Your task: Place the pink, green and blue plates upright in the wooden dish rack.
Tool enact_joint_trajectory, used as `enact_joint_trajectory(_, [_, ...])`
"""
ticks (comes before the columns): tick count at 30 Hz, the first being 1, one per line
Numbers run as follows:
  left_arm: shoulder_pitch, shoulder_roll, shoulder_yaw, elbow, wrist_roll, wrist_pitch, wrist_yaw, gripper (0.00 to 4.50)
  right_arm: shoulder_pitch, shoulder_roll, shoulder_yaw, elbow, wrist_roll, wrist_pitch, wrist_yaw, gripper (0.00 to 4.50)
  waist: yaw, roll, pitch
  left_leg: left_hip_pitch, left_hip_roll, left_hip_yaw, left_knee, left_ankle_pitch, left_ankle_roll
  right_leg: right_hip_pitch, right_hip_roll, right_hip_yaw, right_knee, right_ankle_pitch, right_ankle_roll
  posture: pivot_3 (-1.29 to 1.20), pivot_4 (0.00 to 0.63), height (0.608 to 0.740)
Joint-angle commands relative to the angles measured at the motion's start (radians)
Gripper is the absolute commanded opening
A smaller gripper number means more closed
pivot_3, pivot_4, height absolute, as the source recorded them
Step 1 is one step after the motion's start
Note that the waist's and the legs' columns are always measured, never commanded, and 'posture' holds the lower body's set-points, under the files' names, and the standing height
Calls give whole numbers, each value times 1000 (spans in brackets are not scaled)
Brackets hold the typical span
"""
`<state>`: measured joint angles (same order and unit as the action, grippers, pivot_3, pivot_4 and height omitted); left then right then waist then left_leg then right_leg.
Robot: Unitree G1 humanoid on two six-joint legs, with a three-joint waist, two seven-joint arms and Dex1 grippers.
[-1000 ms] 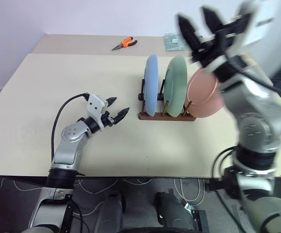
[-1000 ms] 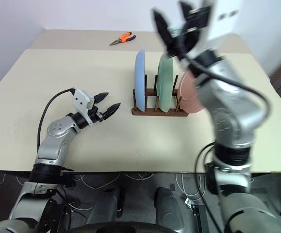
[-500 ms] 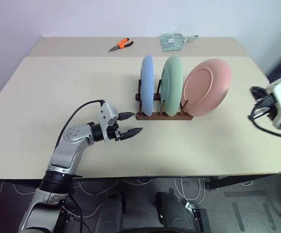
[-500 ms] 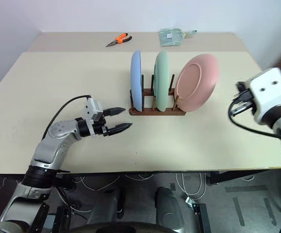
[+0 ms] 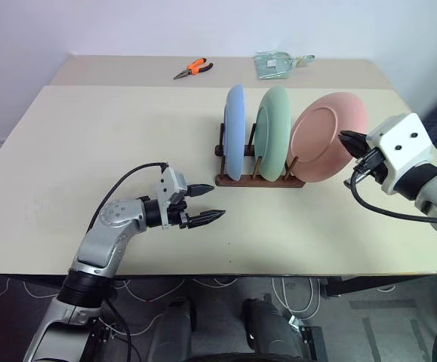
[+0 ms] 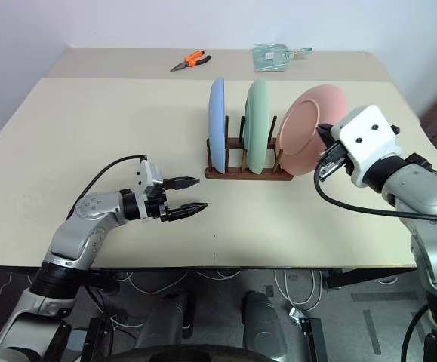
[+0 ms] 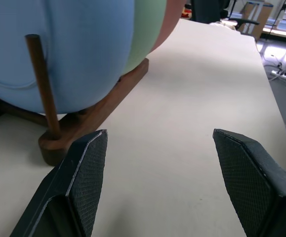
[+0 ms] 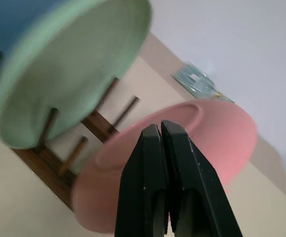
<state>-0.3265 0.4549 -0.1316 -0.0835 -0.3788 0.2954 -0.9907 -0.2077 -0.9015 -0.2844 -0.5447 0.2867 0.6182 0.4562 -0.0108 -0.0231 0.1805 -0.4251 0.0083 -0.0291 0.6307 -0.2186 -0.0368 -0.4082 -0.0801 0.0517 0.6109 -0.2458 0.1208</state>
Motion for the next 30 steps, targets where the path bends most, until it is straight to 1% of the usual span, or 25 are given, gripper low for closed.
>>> enact_joint_trajectory(1, [5,8,16,-40,-5,-9,6,3514,-26,-20,-110,49,-59,-36,-36,37,1,0,0,0,0,0,0,0,0,0,0,0,0,0,0,0,150,732])
enact_joint_trajectory(3, [8,7,13,-37,-4,-13,8,3514,-8,-44,-117,83,-106,-52,-33,37,1,0,0,0,0,0,0,0,0,0,0,0,0,0,0,0,150,732])
enact_joint_trajectory(6, [10,2,6,-31,-2,-18,9,3514,37,-57,-89,128,-157,-102,-10,37,0,0,0,0,0,0,0,0,0,0,0,0,0,0,0,0,150,732])
enact_joint_trajectory(10, [6,-3,2,-23,1,-23,9,3514,53,-24,-36,142,-159,-139,20,37,-5,0,0,1,0,0,0,0,0,0,0,0,1,0,0,0,150,732])
enact_joint_trajectory(13, [7,-3,3,-22,4,-25,12,3514,37,2,8,140,-163,-164,31,37,-5,0,0,1,0,0,0,0,0,0,1,0,2,0,0,0,150,732])
enact_joint_trajectory(17, [10,0,11,-20,5,-25,17,3514,-13,38,37,95,-127,-152,48,37,-2,0,0,1,0,0,0,0,0,0,1,0,2,0,0,0,150,732])
enact_joint_trajectory(23, [12,1,12,-17,8,-28,21,3514,-30,47,39,82,-134,-132,61,37,1,0,0,1,0,0,1,0,0,1,1,0,2,0,0,0,150,732])
enact_joint_trajectory(27, [1,-7,11,6,24,-47,33,3514,0,49,25,112,-156,-144,55,37,0,0,0,1,0,0,1,0,0,1,1,0,2,0,0,0,150,732])
enact_joint_trajectory(30, [-17,13,44,80,61,-89,65,3514,82,60,-25,163,-168,-174,55,37,2,0,0,1,0,0,1,0,0,1,1,0,2,0,0,0,150,732])
